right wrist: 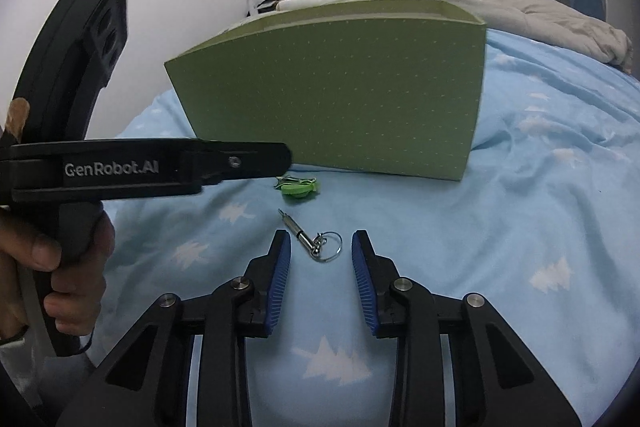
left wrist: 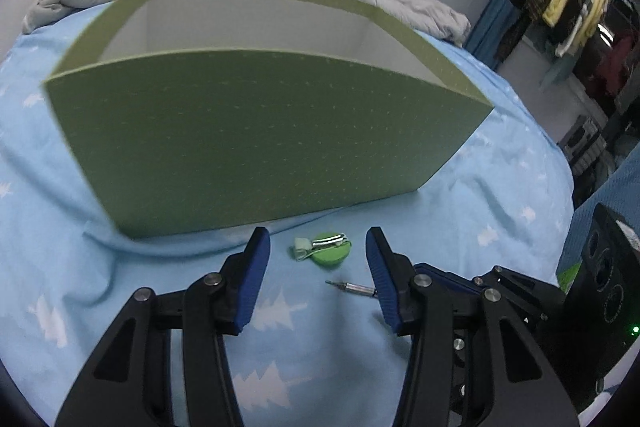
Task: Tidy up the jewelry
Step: 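Withdraw both tools and approach the green clip and silver key-ring tool, then grasp the green round clip with the left tool while the right tool grasps the silver key-ring tool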
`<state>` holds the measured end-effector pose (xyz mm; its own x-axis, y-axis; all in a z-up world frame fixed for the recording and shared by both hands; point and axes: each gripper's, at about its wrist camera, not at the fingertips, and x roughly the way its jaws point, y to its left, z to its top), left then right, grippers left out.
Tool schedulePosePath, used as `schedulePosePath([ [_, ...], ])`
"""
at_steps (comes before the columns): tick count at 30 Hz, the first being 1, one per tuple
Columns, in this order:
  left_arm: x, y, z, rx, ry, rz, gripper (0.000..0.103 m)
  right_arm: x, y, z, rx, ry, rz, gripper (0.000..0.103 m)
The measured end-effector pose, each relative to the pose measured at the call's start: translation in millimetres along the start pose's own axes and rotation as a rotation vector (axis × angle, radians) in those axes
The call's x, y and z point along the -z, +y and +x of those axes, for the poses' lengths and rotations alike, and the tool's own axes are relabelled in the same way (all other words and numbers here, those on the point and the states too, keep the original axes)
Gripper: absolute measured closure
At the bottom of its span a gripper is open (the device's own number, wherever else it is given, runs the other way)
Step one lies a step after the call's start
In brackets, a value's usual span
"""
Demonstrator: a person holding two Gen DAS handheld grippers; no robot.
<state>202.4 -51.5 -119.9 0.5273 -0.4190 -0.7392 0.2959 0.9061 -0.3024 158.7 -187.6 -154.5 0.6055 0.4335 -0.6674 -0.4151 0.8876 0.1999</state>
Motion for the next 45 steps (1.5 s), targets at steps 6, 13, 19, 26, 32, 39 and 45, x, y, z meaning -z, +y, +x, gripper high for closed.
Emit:
schedulePosePath([
  [6, 0.1, 4.6, 14.4, -0.009, 0.044, 0.007, 0.053, -0.6, 3.2, 11.7, -0.003, 0.014, -0.030, 0.087],
  [13, 0.4, 5.0, 18.0, -0.005, 0.058, 0.013, 0.053, 5.2, 2.0, 3.8, -0.006, 0.011, -0.031, 0.089],
  [19, 0.7, -1.6, 24.1, -0.042, 0.063, 0.050, 0.066, 3.0, -4.6, -1.9, 0.022, 0.011, 0.001, 0.101],
  [26, 5.8, -3.7, 14.2, -0.052, 0.046, 0.045, 0.067, 2.0, -8.3, -14.0, 0.037, -0.003, 0.020, 0.102],
  [32, 17.9, 1.1, -13.5, -0.059, 0.017, -0.006, 0.067, 2.8, -7.6, -33.4, 0.041, -0.017, 0.037, 0.103],
  [39, 30.9, 14.0, -50.0, -0.074, -0.015, -0.087, 0.067, -2.5, 0.9, -54.9, 0.072, -0.031, 0.037, 0.103],
  [45, 39.5, 10.8, -64.9, -0.101, -0.023, -0.104, 0.067, -10.1, -3.7, -39.9, 0.040, -0.005, 0.044, 0.098],
])
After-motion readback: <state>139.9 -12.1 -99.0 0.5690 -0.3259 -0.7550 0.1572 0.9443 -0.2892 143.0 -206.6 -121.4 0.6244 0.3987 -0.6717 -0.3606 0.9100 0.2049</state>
